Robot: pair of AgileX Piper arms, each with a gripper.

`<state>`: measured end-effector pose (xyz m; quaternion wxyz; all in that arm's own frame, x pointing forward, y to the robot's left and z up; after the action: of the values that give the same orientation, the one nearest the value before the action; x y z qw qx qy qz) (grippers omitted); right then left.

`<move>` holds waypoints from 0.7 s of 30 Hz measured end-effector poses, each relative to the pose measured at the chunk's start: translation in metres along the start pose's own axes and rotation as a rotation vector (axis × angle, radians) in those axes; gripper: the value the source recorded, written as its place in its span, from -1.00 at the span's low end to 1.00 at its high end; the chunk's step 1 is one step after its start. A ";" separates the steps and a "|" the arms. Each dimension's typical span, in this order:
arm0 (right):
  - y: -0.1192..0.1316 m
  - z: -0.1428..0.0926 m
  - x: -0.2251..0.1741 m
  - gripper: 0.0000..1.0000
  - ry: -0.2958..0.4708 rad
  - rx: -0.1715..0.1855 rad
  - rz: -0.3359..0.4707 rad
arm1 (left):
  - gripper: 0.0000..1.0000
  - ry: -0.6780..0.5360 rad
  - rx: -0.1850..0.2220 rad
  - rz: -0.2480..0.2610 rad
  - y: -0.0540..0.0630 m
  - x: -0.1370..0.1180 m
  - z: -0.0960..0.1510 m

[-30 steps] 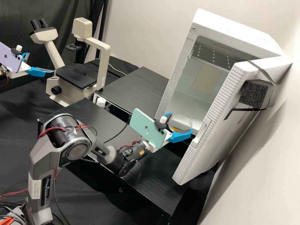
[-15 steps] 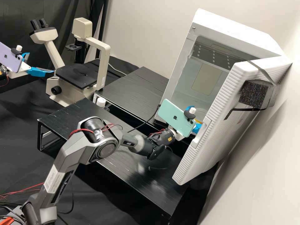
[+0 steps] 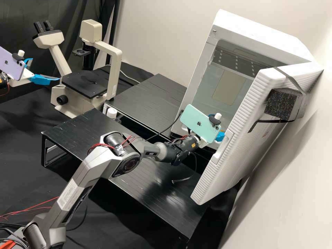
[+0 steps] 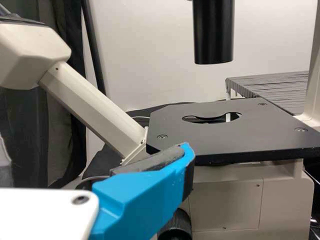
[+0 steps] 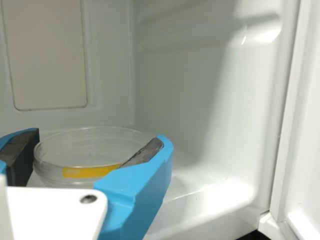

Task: Return the petri dish to the incubator.

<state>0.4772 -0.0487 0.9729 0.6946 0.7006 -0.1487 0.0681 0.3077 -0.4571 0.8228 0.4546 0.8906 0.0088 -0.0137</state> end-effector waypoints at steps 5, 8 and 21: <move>-0.004 0.003 0.008 -1.00 -0.012 0.004 -0.005 | 1.00 0.000 0.000 0.000 0.000 0.000 0.000; -0.008 0.008 0.010 -1.00 -0.029 0.004 -0.019 | 1.00 0.000 0.000 0.000 0.000 0.000 0.000; -0.011 0.009 0.012 1.00 -0.031 0.005 -0.025 | 1.00 0.000 0.000 0.000 0.000 0.000 0.000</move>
<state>0.4907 -0.0590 0.9658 0.6914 0.7050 -0.1503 0.0489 0.3077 -0.4571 0.8228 0.4546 0.8906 0.0088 -0.0137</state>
